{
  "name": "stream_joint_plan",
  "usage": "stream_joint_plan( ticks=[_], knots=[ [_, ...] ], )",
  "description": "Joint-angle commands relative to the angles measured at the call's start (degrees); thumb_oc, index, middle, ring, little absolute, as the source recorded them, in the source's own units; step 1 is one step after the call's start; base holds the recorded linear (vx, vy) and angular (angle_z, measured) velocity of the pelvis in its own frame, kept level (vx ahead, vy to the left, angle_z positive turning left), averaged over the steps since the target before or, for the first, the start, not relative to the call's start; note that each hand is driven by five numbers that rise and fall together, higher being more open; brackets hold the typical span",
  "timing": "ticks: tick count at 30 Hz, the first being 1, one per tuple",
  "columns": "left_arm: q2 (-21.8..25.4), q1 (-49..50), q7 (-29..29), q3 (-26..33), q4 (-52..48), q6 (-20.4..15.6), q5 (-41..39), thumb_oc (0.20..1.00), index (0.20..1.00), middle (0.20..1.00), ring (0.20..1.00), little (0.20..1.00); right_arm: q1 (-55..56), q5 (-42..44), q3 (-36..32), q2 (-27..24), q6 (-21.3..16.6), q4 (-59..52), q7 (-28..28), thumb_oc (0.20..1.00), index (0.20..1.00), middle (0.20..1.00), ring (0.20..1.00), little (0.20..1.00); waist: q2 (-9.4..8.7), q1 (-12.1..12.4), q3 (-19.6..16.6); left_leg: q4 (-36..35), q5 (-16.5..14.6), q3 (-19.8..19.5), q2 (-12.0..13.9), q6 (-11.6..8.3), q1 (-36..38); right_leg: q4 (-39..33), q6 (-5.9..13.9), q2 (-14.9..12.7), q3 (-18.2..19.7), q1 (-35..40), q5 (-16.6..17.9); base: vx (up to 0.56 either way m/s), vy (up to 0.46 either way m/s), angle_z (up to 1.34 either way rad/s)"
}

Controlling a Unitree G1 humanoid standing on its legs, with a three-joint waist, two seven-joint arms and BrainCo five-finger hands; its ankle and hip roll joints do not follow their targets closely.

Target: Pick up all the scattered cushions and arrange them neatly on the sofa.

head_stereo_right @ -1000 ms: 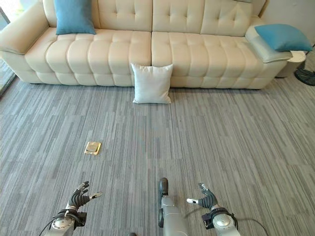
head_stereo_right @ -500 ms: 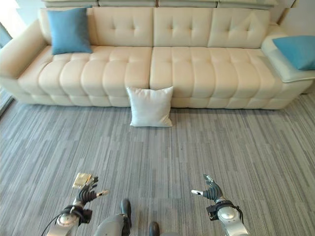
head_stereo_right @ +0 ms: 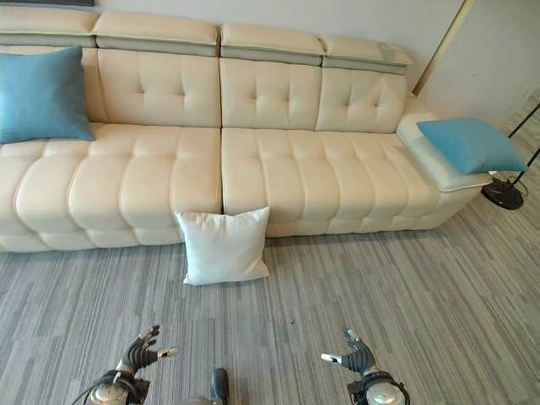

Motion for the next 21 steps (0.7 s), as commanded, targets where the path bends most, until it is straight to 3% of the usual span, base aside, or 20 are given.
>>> stream_joint_plan(
  ticks=[1,3,4,5,7,11,13,14,16,18,21],
  knots=[
    [2.3,1.1,1.0,0.4,-3.9,-1.6,-0.1,1.0,1.0,1.0,1.0,1.0,-2.9,-0.3,0.3,-1.5,-1.7,-1.7,0.1,1.0,1.0,1.0,1.0,1.0,2.69,0.8,2.2,1.8,-2.5,-1.6,5.9,-8.99,2.3,-19.7,0.77,-1.0,-2.6,-0.8,16.1,0.29,0.1,0.13],
    [2.3,0.9,0.9,0.3,-4.2,-1.5,-0.5,1.0,1.0,1.0,1.0,1.0,-2.8,0.0,0.7,-2.1,-1.7,-2.6,0.4,1.0,1.0,1.0,1.0,1.0,3.05,-1.0,2.8,0.3,-4.1,-2.8,4.9,-9.34,6.5,-27.7,0.44,1.6,-6.3,-5.8,11.2,0.48,0.108,0.2],
    [2.3,0.9,0.9,0.4,-4.2,-1.5,-0.5,1.0,1.0,1.0,1.0,1.0,-2.8,0.0,0.7,-2.1,-1.6,-2.6,0.4,1.0,1.0,1.0,1.0,1.0,3.11,-1.2,3.0,0.3,-4.2,-3.0,4.9,-9.37,6.8,-27.8,0.44,1.7,-6.5,-5.4,11.1,0.51,0.043,0.23],
    [1.9,0.9,0.9,0.5,-3.8,-1.5,-0.4,1.0,1.0,1.0,1.0,1.0,-2.7,0.0,0.9,-2.5,-1.6,-2.5,0.2,1.0,1.0,1.0,1.0,1.0,2.79,-2.0,3.1,-0.8,-5.5,-3.8,3.9,-9.79,9.4,-35.5,0.56,2.8,-8.4,-6.9,10.9,0.4,0.0,0.52],
    [1.0,0.9,0.6,0.4,-2.7,-1.5,0.7,1.0,1.0,1.0,1.0,1.0,-2.0,-0.3,0.5,-2.9,-1.4,-1.9,0.2,1.0,1.0,1.0,1.0,1.0,2.72,-3.5,3.2,-1.5,-7.4,-5.8,3.1,-10.51,13.0,-42.3,1.18,4.3,-8.2,-9.1,13.0,0.53,-0.038,0.59],
    [0.5,1.3,-0.2,-0.8,-2.2,-1.7,2.3,1.0,1.0,1.0,1.0,1.0,0.1,-0.1,-0.6,-3.3,-1.4,-2.0,0.3,1.0,1.0,1.0,1.0,1.0,2.64,-4.5,2.9,0.8,-9.0,-7.8,3.0,-11.72,14.9,-44.3,0.55,4.2,-6.9,-7.6,14.1,0.29,-0.08,0.6],
    [0.0,1.2,-0.3,-1.6,-0.7,-1.6,3.0,1.0,1.0,1.0,1.0,1.0,0.5,0.3,-1.0,-3.4,-1.6,-0.4,0.3,1.0,1.0,1.0,1.0,1.0,3.26,-4.8,2.0,5.7,-6.2,-7.7,4.0,-14.49,14.0,-44.7,-0.82,4.2,-7.4,-5.4,14.4,0.39,-0.198,0.82],
    [0.0,1.1,-0.5,-2.0,-1.2,-1.6,2.5,1.0,1.0,1.0,1.0,1.0,0.5,0.8,-1.2,-4.2,-1.8,-1.1,0.0,1.0,1.0,1.0,1.0,1.0,2.8,-4.7,2.7,16.7,-1.9,-7.3,4.7,-16.78,9.1,-45.2,-2.03,3.8,-7.7,-2.8,13.8,0.21,-0.162,0.61],
    [-0.2,0.7,-0.6,-2.5,-1.1,-1.5,2.2,1.0,1.0,1.0,1.0,1.0,0.3,1.3,-1.2,-5.0,-1.7,-1.4,-0.3,1.0,1.0,1.0,1.0,1.0,2.48,-4.5,2.9,21.4,-0.9,-5.4,6.4,-17.07,5.5,-46.4,-3.27,3.9,-7.4,-0.4,12.5,0.19,-0.134,0.44],
    [-0.5,0.5,-0.7,-2.6,-0.7,-1.4,2.2,1.0,1.0,1.0,1.0,1.0,0.2,1.0,-1.2,-5.7,-1.6,-1.5,-0.5,1.0,1.0,1.0,1.0,1.0,2.55,-4.2,3.2,19.8,-2.5,-3.1,7.9,-16.23,4.2,-47.8,-3.5,3.8,-7.5,1.5,11.9,0.21,-0.061,-0.05],
    [-0.3,0.3,-0.6,-2.9,-1.3,-1.6,2.6,1.0,1.0,1.0,1.0,1.0,-0.3,0.3,-1.1,-6.7,-1.6,-2.2,-0.9,1.0,1.0,1.0,1.0,1.0,2.16,-3.6,3.1,14.9,-4.8,-2.7,8.1,-15.44,1.8,-49.3,-2.81,3.0,-7.1,2.9,11.3,0.15,0.015,-0.13]
  ],
)
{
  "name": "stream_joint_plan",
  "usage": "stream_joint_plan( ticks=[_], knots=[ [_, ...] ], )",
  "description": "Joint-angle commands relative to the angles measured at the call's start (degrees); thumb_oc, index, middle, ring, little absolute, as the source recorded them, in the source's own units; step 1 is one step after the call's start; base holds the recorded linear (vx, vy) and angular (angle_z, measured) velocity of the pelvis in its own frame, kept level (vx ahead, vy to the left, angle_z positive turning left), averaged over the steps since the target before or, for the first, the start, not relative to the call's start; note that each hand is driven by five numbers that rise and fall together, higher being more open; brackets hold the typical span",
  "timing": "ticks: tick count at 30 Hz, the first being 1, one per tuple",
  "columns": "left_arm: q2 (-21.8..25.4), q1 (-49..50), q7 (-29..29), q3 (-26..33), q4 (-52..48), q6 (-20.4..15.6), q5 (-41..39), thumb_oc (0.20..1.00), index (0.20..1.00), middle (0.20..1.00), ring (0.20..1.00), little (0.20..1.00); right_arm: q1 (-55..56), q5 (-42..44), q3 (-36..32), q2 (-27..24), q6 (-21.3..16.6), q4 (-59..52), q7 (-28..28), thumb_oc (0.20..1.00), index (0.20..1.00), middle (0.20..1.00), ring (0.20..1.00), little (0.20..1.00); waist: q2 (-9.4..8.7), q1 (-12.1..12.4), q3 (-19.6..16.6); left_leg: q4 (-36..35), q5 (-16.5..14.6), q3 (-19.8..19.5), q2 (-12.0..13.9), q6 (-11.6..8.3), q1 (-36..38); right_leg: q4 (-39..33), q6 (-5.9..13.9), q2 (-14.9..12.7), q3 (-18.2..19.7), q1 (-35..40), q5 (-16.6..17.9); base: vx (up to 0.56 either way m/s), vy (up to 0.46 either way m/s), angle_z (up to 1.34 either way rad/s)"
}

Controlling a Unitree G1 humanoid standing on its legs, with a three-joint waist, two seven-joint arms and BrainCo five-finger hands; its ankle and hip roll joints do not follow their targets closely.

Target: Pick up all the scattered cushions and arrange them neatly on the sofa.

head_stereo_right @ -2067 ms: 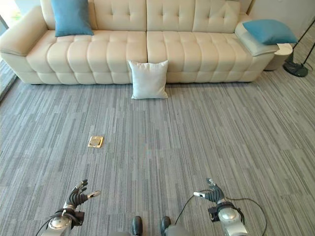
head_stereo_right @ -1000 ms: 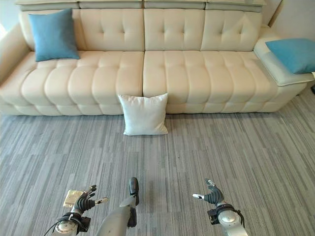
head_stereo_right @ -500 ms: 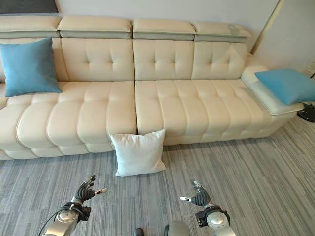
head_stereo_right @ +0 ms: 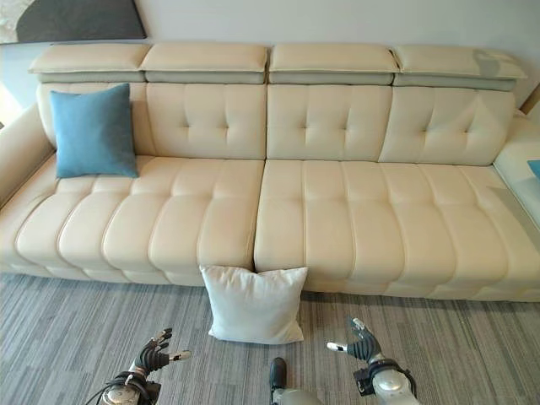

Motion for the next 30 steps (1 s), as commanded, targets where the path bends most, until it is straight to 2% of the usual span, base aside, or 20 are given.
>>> stream_joint_plan(
  ticks=[1,2,3,4,9,12,15,16,17,18,19,20,21,24,25,26,28,29,30],
  knots=[
    [1.8,-2.2,-0.2,-0.5,-2.1,-2.0,1.4,1.0,1.0,1.0,1.0,1.0,-0.5,-0.4,0.2,-3.6,-1.2,-2.2,-1.6,1.0,1.0,1.0,1.0,1.0,-1.32,0.2,0.8,-9.9,8.1,1.4,1.8,-0.3,-4.4,3.3,9.62,-4.2,0.5,2.9,-9.5,0.17,0.037,-0.09],
    [1.8,-2.2,-0.2,-0.5,-2.1,-2.0,1.4,1.0,1.0,1.0,1.0,1.0,-0.5,-0.4,0.2,-3.6,-1.2,-2.2,-1.6,1.0,1.0,1.0,1.0,1.0,-1.36,0.2,0.8,-10.1,8.1,1.4,1.8,-0.3,-4.3,3.3,9.63,-4.2,0.5,3.0,-9.5,0.17,0.056,-0.06],
    [2.0,-1.7,0.1,0.3,-2.7,-2.0,0.1,1.0,1.0,1.0,1.0,1.0,-0.7,-1.2,0.6,-3.9,-1.0,-2.0,-1.8,1.0,1.0,1.0,1.0,1.0,-0.97,1.2,1.3,-13.1,10.3,-0.1,2.2,-0.72,-5.4,3.5,9.52,-3.7,1.0,3.9,-10.5,0.12,0.059,-0.02],
    [2.2,-1.3,0.3,0.8,-2.9,-1.9,-0.5,1.0,1.0,1.0,1.0,1.0,-0.9,-1.7,0.7,-4.1,-0.7,-2.1,-2.0,1.0,1.0,1.0,1.0,1.0,-0.9,1.6,1.5,-13.3,11.0,-0.9,2.2,-0.94,-6.2,3.9,9.48,-3.6,1.2,4.3,-11.1,0.12,0.059,-0.1],
    [2.6,-0.5,0.4,2.0,-2.6,-1.7,-0.7,1.0,1.0,1.0,1.0,1.0,-1.2,-3.0,1.3,-3.8,-0.8,-1.9,-1.5,1.0,1.0,1.0,1.0,1.0,-0.04,2.3,1.0,-17.0,11.0,-1.4,1.8,-0.29,-3.4,6.0,9.77,-3.7,1.9,4.6,-12.5,0.14,0.117,-0.18],
    [4.0,-2.5,0.9,2.2,-3.6,-2.1,-1.8,1.0,1.0,1.0,1.0,1.0,-4.2,-3.3,2.9,-3.5,-1.0,-1.7,-2.0,1.0,1.0,1.0,1.0,1.0,-0.13,3.1,2.9,-16.4,10.4,-0.9,1.2,0.6,-4.1,10.6,9.88,-4.4,2.4,1.4,-13.5,-0.04,0.107,-0.32],
    [6.2,-7.2,3.0,2.2,-5.1,-3.3,-4.1,1.0,1.0,1.0,1.0,1.0,-10.3,-2.3,4.5,-3.5,-1.4,-0.8,-3.8,1.0,1.0,1.0,1.0,1.0,-0.35,3.9,6.7,-12.3,9.1,-0.2,0.6,1.49,-10.2,17.3,9.88,-5.5,2.8,-6.7,-14.0,-0.23,0.088,-0.09],
    [7.2,-11.0,5.1,2.2,-4.7,-4.4,-6.5,1.0,1.0,1.0,1.0,1.0,-15.0,-0.6,5.2,-3.0,-1.7,1.6,-5.7,1.0,1.0,1.0,1.0,1.0,-0.22,4.2,8.9,-9.3,8.4,0.3,0.6,1.69,-15.0,21.0,9.93,-6.0,3.3,-12.5,-13.8,-0.24,0.074,0.01],
    [7.2,-11.1,5.1,2.2,-4.6,-4.4,-6.5,1.0,1.0,1.0,1.0,1.0,-15.1,-0.6,5.2,-3.0,-1.8,1.7,-5.7,1.0,1.0,1.0,1.0,1.0,-0.24,4.2,8.8,-9.1,8.3,0.3,0.6,1.69,-15.4,21.2,9.93,-6.0,3.3,-12.8,-13.9,-0.29,0.072,-0.02],
    [8.5,-14.8,7.0,2.0,-4.1,-5.6,-8.6,1.0,1.0,1.0,1.0,1.0,-20.0,0.8,5.9,-3.1,-2.1,4.7,-7.6,1.0,1.0,1.0,1.0,1.0,0.0,4.5,10.2,-5.8,7.7,0.7,0.4,1.93,-20.4,24.0,9.94,-6.6,4.0,-18.0,-14.0,-0.12,0.021,0.0],
    [8.5,-14.9,6.9,2.0,-4.0,-5.6,-8.7,1.0,1.0,1.0,1.0,1.0,-20.1,0.9,5.9,-3.1,-2.1,4.8,-7.6,1.0,1.0,1.0,1.0,1.0,-0.02,4.5,10.1,-5.3,7.4,0.7,0.5,1.93,-20.8,24.4,9.94,-6.6,4.0,-18.4,-14.3,-0.19,0.03,-0.02],
    [9.3,-18.6,8.2,1.6,-2.9,-6.5,-11.1,1.0,1.0,1.0,1.0,1.0,-24.6,2.4,6.9,-3.2,-2.3,7.5,-9.1,1.0,1.0,1.0,1.0,1.0,0.11,4.6,11.2,-2.5,6.9,1.1,0.5,2.11,-25.1,26.8,9.7,-6.9,4.5,-22.8,-14.7,-0.06,0.009,0.0],
    [9.3,-18.6,8.2,1.6,-2.9,-6.5,-11.1,1.0,1.0,1.0,1.0,1.0,-24.6,2.4,6.9,-3.2,-2.3,7.5,-9.1,1.0,1.0,1.0,1.0,1.0,0.11,4.6,11.1,-2.5,6.9,1.1,0.5,2.11,-25.2,26.9,9.7,-6.9,4.5,-22.9,-14.7,-0.12,0.0,0.03],
    [10.4,-25.7,9.9,0.8,0.1,-7.5,-15.1,1.0,1.0,1.0,1.0,1.0,-32.7,4.7,8.4,-4.1,-2.3,12.5,-11.1,1.0,1.0,1.0,1.0,1.0,0.27,4.6,13.1,2.7,6.1,1.7,1.4,2.27,-33.5,31.4,9.48,-7.3,4.9,-31.1,-15.3,-0.13,-0.015,0.05],
    [10.9,-28.5,10.5,0.6,1.7,-7.7,-16.6,1.0,1.0,1.0,1.0,1.0,-36.0,5.7,9.0,-4.4,-2.3,14.5,-12.1,1.0,1.0,1.0,1.0,1.0,0.41,4.5,14.0,4.9,5.5,1.9,1.8,2.35,-36.7,33.3,9.39,-7.4,5.2,-34.4,-15.5,-0.12,-0.022,0.05],
    [11.9,-33.3,11.0,0.0,4.6,-7.8,-18.8,1.0,1.0,1.0,1.0,1.0,-41.4,8.0,9.8,-5.7,-2.4,17.2,-13.2,1.0,1.0,1.0,1.0,1.0,0.8,4.1,15.2,9.5,3.2,1.5,2.3,2.02,-42.4,37.8,9.46,-7.4,6.3,-40.4,-17.7,-0.06,-0.017,0.01],
    [12.1,-35.6,11.1,-0.6,5.5,-7.7,-19.4,1.0,1.0,1.0,1.0,1.0,-44.1,8.7,10.5,-6.0,-2.4,18.2,-13.6,1.0,1.0,1.0,1.0,1.0,0.95,3.9,15.2,11.1,2.8,1.5,2.6,2.09,-45.6,39.2,9.26,-7.3,6.6,-43.5,-17.9,-0.07,-0.021,-0.04],
    [12.6,-39.4,11.5,-1.8,6.9,-7.7,-20.2,1.0,1.0,1.0,1.0,1.0,-49.2,10.1,11.7,-6.4,-2.4,20.3,-14.4,1.0,1.0,1.0,1.0,1.0,1.42,3.5,15.1,14.3,2.3,1.1,2.8,2.27,-51.7,42.1,9.1,-7.1,7.3,-49.4,-18.3,-0.08,-0.025,-0.06],
    [12.6,-39.5,11.5,-1.7,7.0,-7.7,-20.2,1.0,1.0,1.0,1.0,1.0,-49.4,10.1,11.8,-6.4,-2.4,20.4,-14.4,1.0,1.0,1.0,1.0,1.0,1.45,3.5,15.0,14.5,2.3,1.1,2.8,2.27,-52.1,42.3,9.09,-7.1,7.3,-49.8,-18.4,-0.06,-0.054,-0.06]
  ],
)
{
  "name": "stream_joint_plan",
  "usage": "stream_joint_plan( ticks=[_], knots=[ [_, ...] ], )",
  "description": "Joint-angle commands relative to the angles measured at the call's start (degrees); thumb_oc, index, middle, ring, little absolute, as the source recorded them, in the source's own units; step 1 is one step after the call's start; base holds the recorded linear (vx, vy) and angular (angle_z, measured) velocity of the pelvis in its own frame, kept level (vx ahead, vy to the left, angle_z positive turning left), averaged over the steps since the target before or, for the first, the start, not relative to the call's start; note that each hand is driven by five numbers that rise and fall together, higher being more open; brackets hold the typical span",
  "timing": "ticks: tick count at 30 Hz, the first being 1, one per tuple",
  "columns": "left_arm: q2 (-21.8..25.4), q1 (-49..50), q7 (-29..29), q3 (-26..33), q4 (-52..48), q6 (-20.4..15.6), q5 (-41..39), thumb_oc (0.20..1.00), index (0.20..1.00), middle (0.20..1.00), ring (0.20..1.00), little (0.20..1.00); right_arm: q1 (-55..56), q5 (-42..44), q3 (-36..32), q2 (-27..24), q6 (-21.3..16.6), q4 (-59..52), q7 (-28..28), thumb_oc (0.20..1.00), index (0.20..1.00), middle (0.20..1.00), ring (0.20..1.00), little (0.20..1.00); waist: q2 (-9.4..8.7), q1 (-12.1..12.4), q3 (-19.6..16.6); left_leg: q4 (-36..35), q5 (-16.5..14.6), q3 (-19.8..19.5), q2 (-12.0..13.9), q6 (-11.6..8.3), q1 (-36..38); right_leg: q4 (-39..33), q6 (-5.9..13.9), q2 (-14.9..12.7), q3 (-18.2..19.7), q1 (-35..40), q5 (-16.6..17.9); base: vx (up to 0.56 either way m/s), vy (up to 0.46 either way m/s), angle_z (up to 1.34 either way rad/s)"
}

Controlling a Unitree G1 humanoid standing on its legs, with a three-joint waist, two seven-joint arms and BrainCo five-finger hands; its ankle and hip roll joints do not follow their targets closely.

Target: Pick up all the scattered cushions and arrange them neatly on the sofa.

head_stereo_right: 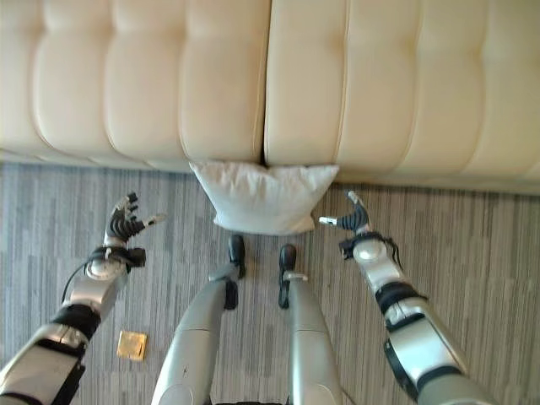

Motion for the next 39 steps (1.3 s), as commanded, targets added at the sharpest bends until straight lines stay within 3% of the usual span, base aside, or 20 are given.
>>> stream_joint_plan(
  ticks=[1,3,6,11,12,13,14,17,19,24,26,27,28,30,33,36,39],
  knots=[
    [0.3,-2.1,1.9,-2.2,1.6,-2.5,-3.9,1.0,1.0,1.0,1.0,1.0,-1.2,4.3,2.9,-2.1,-1.5,1.8,-2.8,1.0,1.0,1.0,1.0,1.0,0.84,-0.7,-5.8,9.4,-9.4,-1.4,3.1,-3.77,-6.0,0.8,5.03,-2.6,2.6,-4.1,-2.7,-0.01,-0.034,-0.06],
    [0.0,-3.4,1.7,-2.7,2.0,-2.2,-4.0,1.0,1.0,1.0,1.0,1.0,-3.2,4.7,3.5,-1.8,-1.5,2.1,-3.1,1.0,1.0,1.0,1.0,1.0,1.07,-0.7,-5.9,11.2,-9.5,-1.6,3.2,-3.72,-8.5,1.8,4.82,-2.8,3.0,-6.2,-3.0,-0.01,-0.037,-0.04],
    [-0.2,-10.4,2.5,-5.7,4.5,-2.1,-5.5,1.0,1.0,1.0,1.0,1.0,-11.5,5.9,7.9,1.2,-1.6,2.7,-4.0,1.0,1.0,1.0,1.0,1.0,1.64,-0.3,-5.9,17.1,-10.5,-2.3,2.9,-3.17,-17.2,8.5,4.19,-2.2,4.0,-15.5,-4.4,0.01,-0.067,-0.05],
    [-4.5,-21.8,2.5,-11.8,8.2,-1.1,-6.5,1.0,1.0,1.0,1.0,1.0,-18.8,12.3,10.7,10.8,-3.0,3.8,-4.1,1.0,1.0,1.0,1.0,1.0,3.16,0.0,-5.6,22.0,-11.2,-2.9,2.3,-2.68,-23.5,14.1,3.56,-1.5,3.8,-22.0,-5.7,0.0,-0.037,0.04],
    [-5.8,-23.9,2.6,-12.7,8.5,-1.0,-6.7,1.0,1.0,1.0,1.0,1.0,-19.8,13.9,10.9,12.6,-3.6,3.9,-4.0,0.288,0.288,0.288,0.288,0.288,3.43,0.0,-5.9,22.3,-11.2,-3.1,2.0,-2.6,-24.1,14.7,3.45,-1.5,3.6,-22.6,-5.9,0.0,-0.056,0.03],
    [-7.0,-25.2,2.9,-13.1,8.4,-1.2,-7.1,0.78,0.78,0.78,0.78,0.78,-20.1,15.7,10.9,14.7,-4.4,3.2,-4.0,0.2,0.2,0.2,0.2,0.2,3.62,0.0,-6.1,22.3,-11.1,-3.3,1.9,-2.61,-24.5,15.0,3.27,-1.5,3.4,-22.9,-6.0,0.01,-0.065,0.02],
    [-8.5,-26.3,3.5,-13.1,7.1,-1.9,-8.2,0.2,0.2,0.2,0.2,0.2,-20.2,17.9,10.7,16.7,-5.3,2.0,-3.6,0.2,0.2,0.2,0.2,0.2,3.85,0.0,-6.5,22.0,-10.8,-3.5,1.7,-2.69,-24.6,15.1,3.18,-1.5,3.3,-22.9,-6.1,0.01,-0.073,0.03],
    [-10.0,-26.3,5.1,-12.9,0.8,-4.0,-8.4,0.2,0.2,0.2,0.2,0.2,-19.4,18.9,11.2,18.6,-7.2,-2.3,-3.5,0.2,0.2,0.2,0.2,0.2,4.01,-0.2,-7.1,20.4,-10.0,-4.3,1.4,-3.1,-23.5,14.1,2.94,-1.7,2.6,-21.8,-6.0,0.0,-0.078,0.07],
    [-9.6,-24.0,6.4,-12.0,-6.6,-5.9,-6.8,0.2,0.2,0.2,0.2,0.2,-17.3,17.1,11.4,17.8,-8.8,-9.3,-3.4,0.2,0.2,0.2,0.2,0.2,3.54,-0.3,-7.7,16.8,-9.0,-4.6,1.5,-3.62,-20.8,11.8,3.16,-1.7,1.9,-19.6,-5.4,-0.01,-0.043,0.12],
    [-9.0,-17.4,7.1,-10.4,-16.7,-6.7,-2.7,0.2,0.2,0.2,0.2,0.2,-11.1,13.2,9.4,14.6,-9.6,-18.6,-2.9,0.2,0.2,0.2,0.2,0.2,2.64,-0.6,-8.9,9.2,-7.2,-4.9,2.3,-4.57,-13.0,5.4,3.78,-1.6,1.1,-12.4,-4.0,-0.04,-0.019,0.08],
    [-9.2,-10.0,6.2,-8.5,-24.4,-6.4,-0.8,0.2,0.2,0.2,0.2,0.2,-2.9,10.1,6.9,11.6,-9.4,-27.2,-1.9,0.2,0.2,0.2,0.2,0.2,1.92,-1.0,-9.8,2.7,-5.8,-4.9,2.7,-5.31,-4.3,-0.9,4.52,-1.6,0.2,-4.0,-2.8,-0.03,-0.011,0.02],
    [-9.2,-6.6,5.6,-7.8,-27.5,-6.1,0.2,0.2,0.2,0.2,0.2,0.2,0.9,9.5,5.5,10.9,-9.3,-30.1,-1.2,0.2,0.2,0.2,0.2,0.2,1.67,-1.2,-10.0,0.0,-3.6,-4.4,2.9,-5.18,-1.2,-4.0,4.31,-1.6,-0.4,-0.9,-0.6,-0.05,-0.016,0.02],
    [-9.2,-6.4,5.7,-7.8,-27.6,-6.1,0.2,0.2,0.2,0.2,0.2,0.2,1.1,9.4,5.5,10.8,-9.2,-30.2,-1.2,0.2,0.2,0.2,0.2,0.2,1.67,-1.1,-9.9,-0.3,-3.5,-4.3,2.9,-5.19,-0.8,-4.3,4.3,-1.6,-0.4,-0.5,-0.5,-0.02,0.001,-0.03],
    [-9.1,3.5,3.2,-6.1,-34.1,-5.3,2.2,0.2,0.2,0.2,0.2,0.2,12.1,7.2,2.1,9.6,-9.5,-38.7,1.1,0.2,0.2,0.2,0.2,0.2,0.9,-1.7,-10.9,-6.3,-2.9,-3.8,3.2,-5.61,9.8,-10.6,5.03,-1.5,-1.1,9.8,0.5,0.12,0.0,-0.06],
    [-9.2,10.5,0.9,-5.0,-38.0,-4.7,3.2,0.2,0.2,0.2,0.2,0.2,19.7,5.5,0.0,8.7,-9.5,-44.9,2.9,0.2,0.2,0.2,0.2,0.2,0.42,-2.2,-11.6,-9.6,-2.6,-3.4,3.2,-5.65,16.8,-14.6,5.39,-1.3,-1.1,16.9,1.3,0.15,-0.016,-0.08],
    [-7.4,22.7,-3.4,-3.1,-45.8,-4.3,5.5,0.2,0.2,0.2,0.2,0.2,33.6,4.4,-4.6,6.4,-10.3,-55.6,7.7,0.2,0.2,0.2,0.2,0.2,0.48,-3.4,-15.5,-16.9,-1.5,-2.5,3.4,-5.94,29.6,-21.8,6.24,-0.5,-0.9,29.4,2.5,0.34,-0.016,-0.21],
    [-6.8,27.4,-4.7,-2.2,-47.8,-4.4,5.5,0.2,0.2,0.2,0.2,0.2,39.0,3.9,-6.5,5.1,-10.1,-59.3,9.6,0.2,0.2,0.2,0.2,0.2,0.43,-4.0,-18.0,-20.1,-0.6,-1.7,3.5,-6.2,34.9,-25.3,6.61,0.0,-0.8,34.6,3.3,0.17,-0.02,-0.14]
  ],
)
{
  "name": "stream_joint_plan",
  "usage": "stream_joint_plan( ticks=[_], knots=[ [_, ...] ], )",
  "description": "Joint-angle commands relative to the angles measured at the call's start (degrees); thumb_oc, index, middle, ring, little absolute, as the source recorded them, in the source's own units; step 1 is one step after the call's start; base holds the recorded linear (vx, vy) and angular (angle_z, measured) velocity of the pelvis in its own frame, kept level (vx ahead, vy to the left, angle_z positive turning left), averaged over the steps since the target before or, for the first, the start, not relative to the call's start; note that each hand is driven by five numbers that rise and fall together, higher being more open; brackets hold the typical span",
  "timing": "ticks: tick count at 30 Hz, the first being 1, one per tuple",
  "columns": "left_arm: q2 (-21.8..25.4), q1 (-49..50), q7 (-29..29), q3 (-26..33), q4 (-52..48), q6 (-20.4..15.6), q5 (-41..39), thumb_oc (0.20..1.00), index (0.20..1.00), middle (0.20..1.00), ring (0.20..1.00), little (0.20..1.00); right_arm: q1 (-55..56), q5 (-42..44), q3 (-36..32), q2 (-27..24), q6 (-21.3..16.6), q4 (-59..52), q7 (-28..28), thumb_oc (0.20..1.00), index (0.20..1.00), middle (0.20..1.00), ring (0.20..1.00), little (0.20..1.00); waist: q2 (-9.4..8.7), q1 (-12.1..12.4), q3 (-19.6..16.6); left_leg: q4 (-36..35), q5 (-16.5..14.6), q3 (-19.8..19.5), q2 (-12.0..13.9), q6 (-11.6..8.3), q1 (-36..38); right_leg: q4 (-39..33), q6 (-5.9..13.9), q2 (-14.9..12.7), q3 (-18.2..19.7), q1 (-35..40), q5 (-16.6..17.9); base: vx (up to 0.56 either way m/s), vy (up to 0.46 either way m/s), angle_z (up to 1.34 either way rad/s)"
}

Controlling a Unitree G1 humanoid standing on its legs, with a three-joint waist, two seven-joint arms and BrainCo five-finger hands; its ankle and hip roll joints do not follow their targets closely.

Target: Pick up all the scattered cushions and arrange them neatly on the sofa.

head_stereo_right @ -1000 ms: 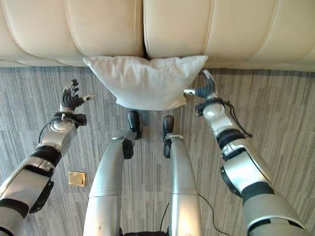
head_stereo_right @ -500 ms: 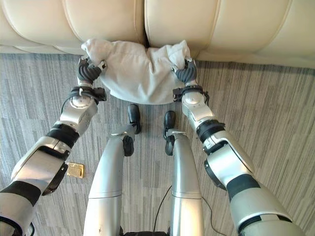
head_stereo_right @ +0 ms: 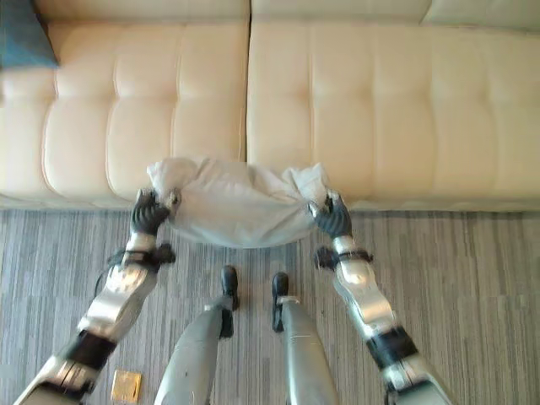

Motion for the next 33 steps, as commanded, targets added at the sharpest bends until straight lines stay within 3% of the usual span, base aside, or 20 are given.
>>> stream_joint_plan(
  ticks=[1,2,4,5,8,11,12,15,19,22,28,29,30,31,33],
  knots=[
    [-1.2,-1.3,-3.7,-1.7,-4.0,-4.3,1.7,0.2,0.2,0.2,0.2,0.2,0.2,-1.8,-0.8,0.1,-5.9,-7.3,5.9,0.2,0.2,0.2,0.2,0.2,0.2,-1.2,-7.9,-1.7,-2.6,-0.5,2.9,-3.9,5.6,-9.4,6.35,-2.0,0.4,6.5,3.2,0.3,-0.065,-0.1],
    [-1.4,1.1,-4.3,-1.2,-5.0,-4.4,0.9,0.2,0.2,0.2,0.2,0.2,2.3,-0.7,-0.8,-0.3,-5.9,-8.9,7.5,0.2,0.2,0.2,0.2,0.2,0.11,-1.5,-10.2,-3.5,-2.0,0.1,2.9,-4.03,8.9,-11.2,6.38,-1.5,0.2,9.7,3.1,0.22,-0.061,-0.12],
    [-1.4,1.2,-4.3,-1.2,-5.1,-4.4,0.9,0.2,0.2,0.2,0.2,0.2,2.5,-0.7,-0.8,-0.4,-5.9,-8.9,7.5,0.2,0.2,0.2,0.2,0.2,0.1,-1.4,-10.0,-3.8,-1.9,0.1,2.9,-4.05,9.4,-11.5,6.38,-1.5,0.3,10.1,3.1,0.16,-0.064,-0.08],
    [-2.3,2.9,-4.7,-0.5,-6.0,-4.3,-0.2,0.2,0.2,0.2,0.2,0.2,3.9,-1.5,-1.0,-1.5,-5.8,-10.1,8.1,0.2,0.2,0.2,0.2,0.2,-0.17,-1.8,-12.8,-5.3,-1.1,0.4,3.3,-4.39,13.2,-13.6,6.09,-0.9,0.2,14.2,2.8,0.18,-0.092,-0.03],
    [-2.3,3.4,-4.8,-0.5,-6.2,-4.1,-0.3,0.2,0.2,0.2,0.2,0.2,4.5,-1.7,-1.0,-1.7,-5.6,-10.6,8.1,0.2,0.2,0.2,0.2,0.2,-0.35,-1.9,-13.0,-5.1,-1.0,0.5,3.6,-4.51,14.3,-14.0,5.91,-0.7,0.3,15.6,2.7,0.13,-0.097,-0.01],
    [-2.3,3.9,-5.3,-0.9,-6.0,-3.6,0.4,0.2,0.2,0.2,0.2,0.2,5.3,-1.6,-1.3,-2.4,-5.9,-11.8,8.3,0.2,0.2,0.2,0.2,0.2,-1.29,-1.9,-13.0,1.2,0.1,0.7,5.0,-5.04,13.3,-14.6,4.4,-0.1,0.2,19.1,1.3,0.13,-0.163,0.06],
    [-2.4,4.3,-5.3,-0.7,-6.1,-3.7,0.5,0.2,0.2,0.2,0.2,0.2,5.2,-1.8,-1.2,-2.7,-6.0,-12.8,8.1,0.2,0.2,0.2,0.2,0.2,-1.79,-1.7,-12.8,7.8,1.2,1.5,6.0,-5.02,11.3,-14.1,3.65,-0.2,-0.1,20.2,0.7,0.11,-0.141,0.09],
    [-2.7,6.0,-5.2,0.0,-6.3,-3.3,0.5,0.2,0.2,0.2,0.2,0.2,5.0,-1.3,-0.5,-3.1,-5.5,-13.7,8.4,0.2,0.2,0.2,0.2,0.2,-1.83,-0.9,-12.6,12.2,0.6,3.4,6.6,-4.43,9.0,-13.7,3.34,-0.5,0.7,21.6,0.1,0.22,-0.087,0.04],
    [-2.7,7.9,-5.6,0.7,-6.6,-2.8,0.9,0.2,0.2,0.2,0.2,0.2,5.0,-1.1,-0.4,-4.1,-5.0,-14.0,9.4,0.2,0.2,0.2,0.2,0.2,-1.75,0.6,-13.1,5.5,-2.5,5.7,4.5,-3.6,5.3,-15.1,4.39,-1.3,0.9,23.7,-1.2,0.22,0.029,-0.1],
    [-2.4,8.4,-5.5,1.0,-7.1,-2.4,1.6,0.2,0.2,0.2,0.2,0.2,5.1,-1.3,-0.5,-4.2,-4.8,-14.1,9.1,0.2,0.2,0.2,0.2,0.2,-0.98,2.4,-13.0,-2.4,2.0,4.5,2.8,-4.48,1.8,-15.5,4.78,-0.4,1.4,26.6,-2.9,0.35,0.071,-0.23],
    [-2.9,9.1,-5.7,1.5,-7.3,-2.0,2.1,0.2,0.2,0.2,0.2,0.2,6.6,-2.7,-1.8,-3.8,-3.7,-13.4,9.3,0.2,0.2,0.2,0.2,0.2,-0.49,4.6,-14.8,-9.3,5.5,5.8,1.3,-3.96,-1.8,-14.9,6.14,-0.7,3.5,32.5,-4.8,0.51,0.179,-0.27],
    [-2.0,9.8,-5.9,1.7,-7.9,-1.9,2.9,0.2,0.2,0.2,0.2,0.2,6.3,-4.0,-0.6,-2.7,-3.5,-13.8,9.8,0.2,0.2,0.2,0.2,0.2,-1.47,5.2,-15.2,-6.0,6.3,3.9,-0.5,-2.12,-1.5,-9.2,8.39,-3.5,4.5,31.5,-0.6,0.42,0.243,-0.3],
    [-2.0,9.8,-5.9,1.7,-7.9,-1.9,2.9,0.2,0.2,0.2,0.2,0.2,6.3,-4.0,-0.7,-2.7,-3.5,-13.7,9.8,0.2,0.2,0.2,0.2,0.2,-1.42,5.3,-15.2,-6.0,6.3,3.9,-0.5,-2.13,-1.6,-9.2,8.38,-3.5,4.5,31.5,-0.6,0.59,0.342,-0.37],
    [-1.1,8.5,-6.0,1.4,-7.7,-2.0,3.5,0.2,0.2,0.2,0.2,0.2,5.4,-4.6,-0.3,-2.1,-3.7,-12.7,9.7,0.2,0.2,0.2,0.2,0.2,-2.53,5.6,-14.7,-2.8,4.2,4.0,-1.3,-0.98,-1.4,-2.6,10.3,-4.9,5.7,28.9,4.2,0.25,0.147,-0.36],
    [-0.1,7.1,-5.1,1.8,-7.3,-2.4,4.2,0.2,0.2,0.2,0.2,0.2,3.3,-4.8,0.6,-1.1,-4.0,-12.5,9.2,0.2,0.2,0.2,0.2,0.2,-2.66,5.5,-14.5,-2.3,1.8,4.5,-1.5,-0.11,0.6,-0.4,10.91,-5.9,5.4,25.8,6.0,0.3,0.142,-0.44]
  ],
)
